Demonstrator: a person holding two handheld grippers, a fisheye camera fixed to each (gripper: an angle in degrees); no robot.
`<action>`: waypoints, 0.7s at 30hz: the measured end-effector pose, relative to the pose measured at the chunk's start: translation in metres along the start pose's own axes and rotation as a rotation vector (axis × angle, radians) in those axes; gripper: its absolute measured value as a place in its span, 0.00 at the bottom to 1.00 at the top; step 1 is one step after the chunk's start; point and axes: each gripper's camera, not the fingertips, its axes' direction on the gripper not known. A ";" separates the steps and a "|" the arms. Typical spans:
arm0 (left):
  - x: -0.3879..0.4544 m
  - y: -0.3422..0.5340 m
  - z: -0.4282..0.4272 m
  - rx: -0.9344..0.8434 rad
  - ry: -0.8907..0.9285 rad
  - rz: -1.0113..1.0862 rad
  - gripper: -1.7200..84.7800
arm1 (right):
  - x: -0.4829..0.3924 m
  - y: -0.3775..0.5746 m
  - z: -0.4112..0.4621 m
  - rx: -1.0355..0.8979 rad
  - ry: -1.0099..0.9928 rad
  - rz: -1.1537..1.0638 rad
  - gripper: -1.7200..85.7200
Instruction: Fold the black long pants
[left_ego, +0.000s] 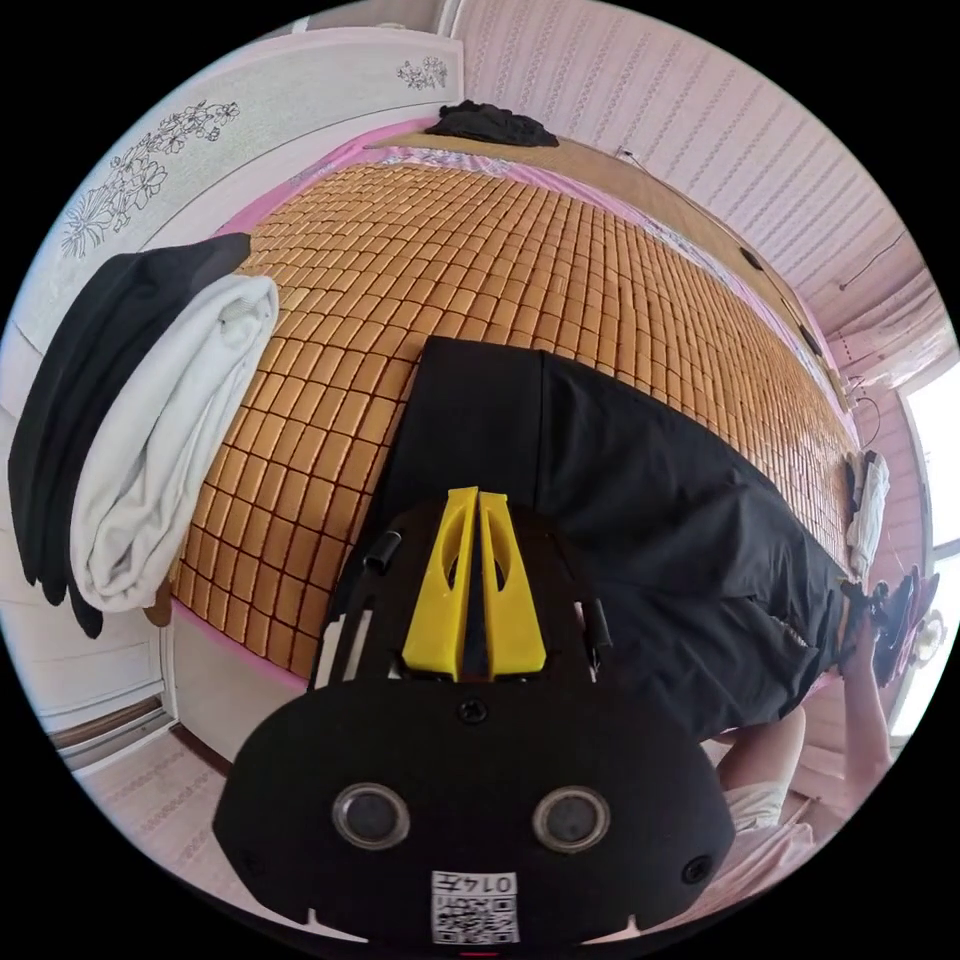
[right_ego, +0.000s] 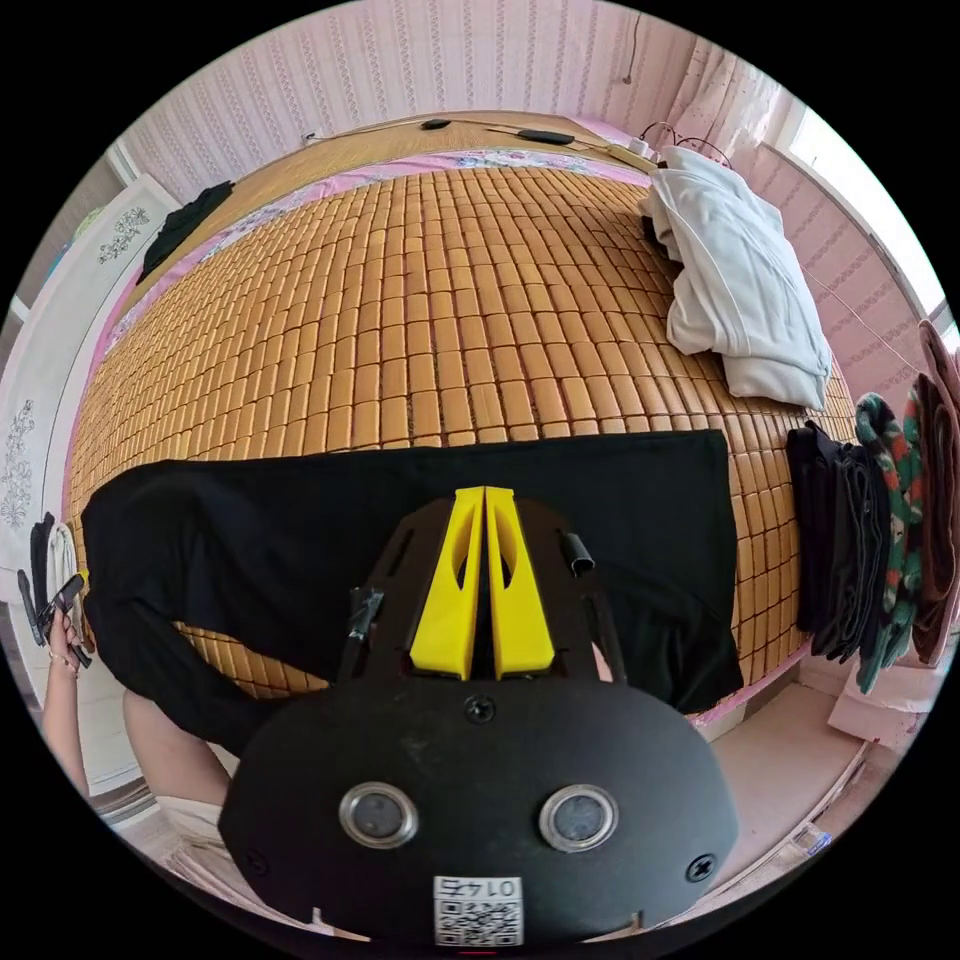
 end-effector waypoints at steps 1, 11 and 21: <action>0.010 -0.008 0.012 -0.050 -0.025 0.040 0.01 | -0.005 -0.007 0.011 -0.026 0.012 0.006 0.02; 0.061 -0.035 0.025 -0.078 -0.201 0.241 0.01 | -0.065 -0.049 0.012 0.100 0.111 -0.160 0.02; 0.057 -0.045 0.035 -0.100 -0.436 0.213 0.01 | -0.104 -0.084 0.007 0.088 0.162 -0.174 0.02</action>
